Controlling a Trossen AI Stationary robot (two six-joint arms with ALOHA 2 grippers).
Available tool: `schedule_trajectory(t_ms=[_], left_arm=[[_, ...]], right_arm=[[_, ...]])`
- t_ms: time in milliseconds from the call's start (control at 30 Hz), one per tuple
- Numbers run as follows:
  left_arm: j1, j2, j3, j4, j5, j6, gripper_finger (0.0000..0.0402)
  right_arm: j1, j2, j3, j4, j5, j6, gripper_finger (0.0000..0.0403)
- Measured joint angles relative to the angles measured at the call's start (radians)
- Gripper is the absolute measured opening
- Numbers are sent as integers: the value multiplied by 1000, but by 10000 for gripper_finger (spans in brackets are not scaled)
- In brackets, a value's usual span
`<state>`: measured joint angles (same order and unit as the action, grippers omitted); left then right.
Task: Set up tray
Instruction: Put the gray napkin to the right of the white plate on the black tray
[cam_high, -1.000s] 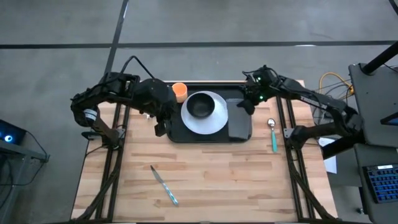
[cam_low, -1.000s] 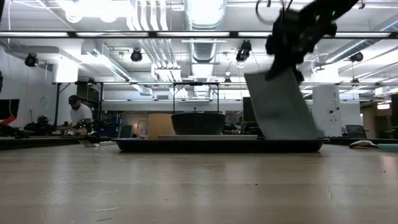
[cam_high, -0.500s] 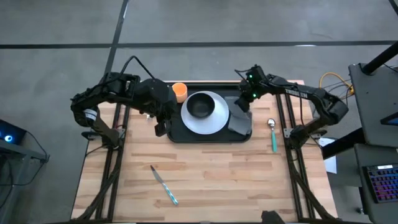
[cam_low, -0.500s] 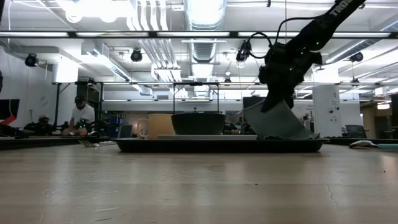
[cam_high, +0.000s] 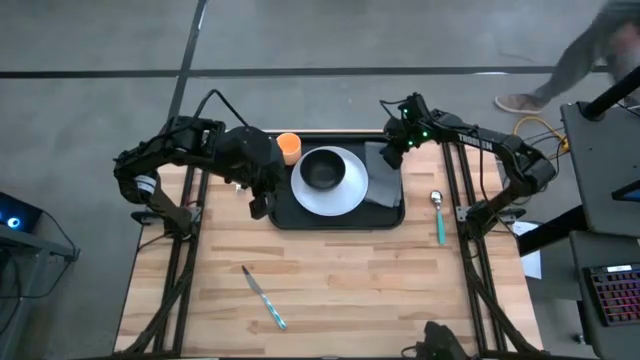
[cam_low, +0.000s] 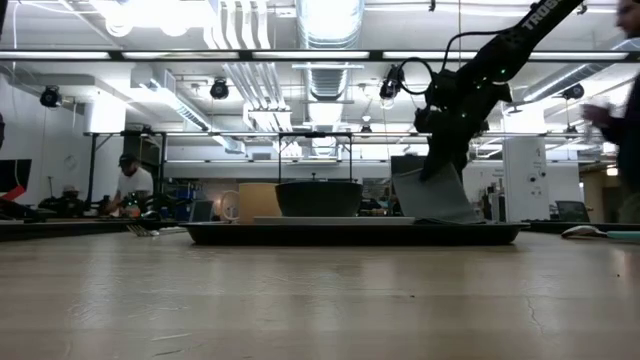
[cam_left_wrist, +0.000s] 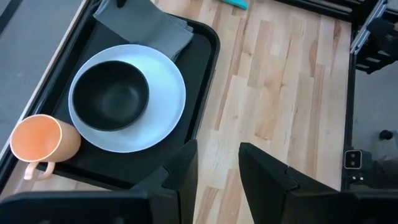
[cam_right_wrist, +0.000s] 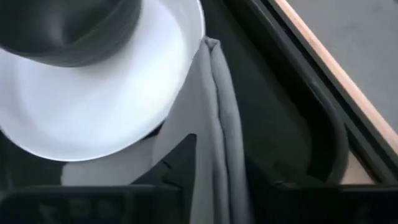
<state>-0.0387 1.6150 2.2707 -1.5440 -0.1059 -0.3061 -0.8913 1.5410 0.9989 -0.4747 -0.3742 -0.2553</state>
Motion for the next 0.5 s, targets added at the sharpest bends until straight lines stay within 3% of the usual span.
schedule_trajectory(t_ms=[267, 400, 500], left_arm=[[0, 0, 0, 0, 1, 0, 97], [1, 0, 0, 2, 1, 17, 97], [1, 0, 0, 17, 1, 18, 97]], right_arm=[[-4, -26, 51, 0, 133, -7, 178], [0, -35, 120, -70, 140, 61, 197], [45, -31, 91, -154, 119, 74, 193]])
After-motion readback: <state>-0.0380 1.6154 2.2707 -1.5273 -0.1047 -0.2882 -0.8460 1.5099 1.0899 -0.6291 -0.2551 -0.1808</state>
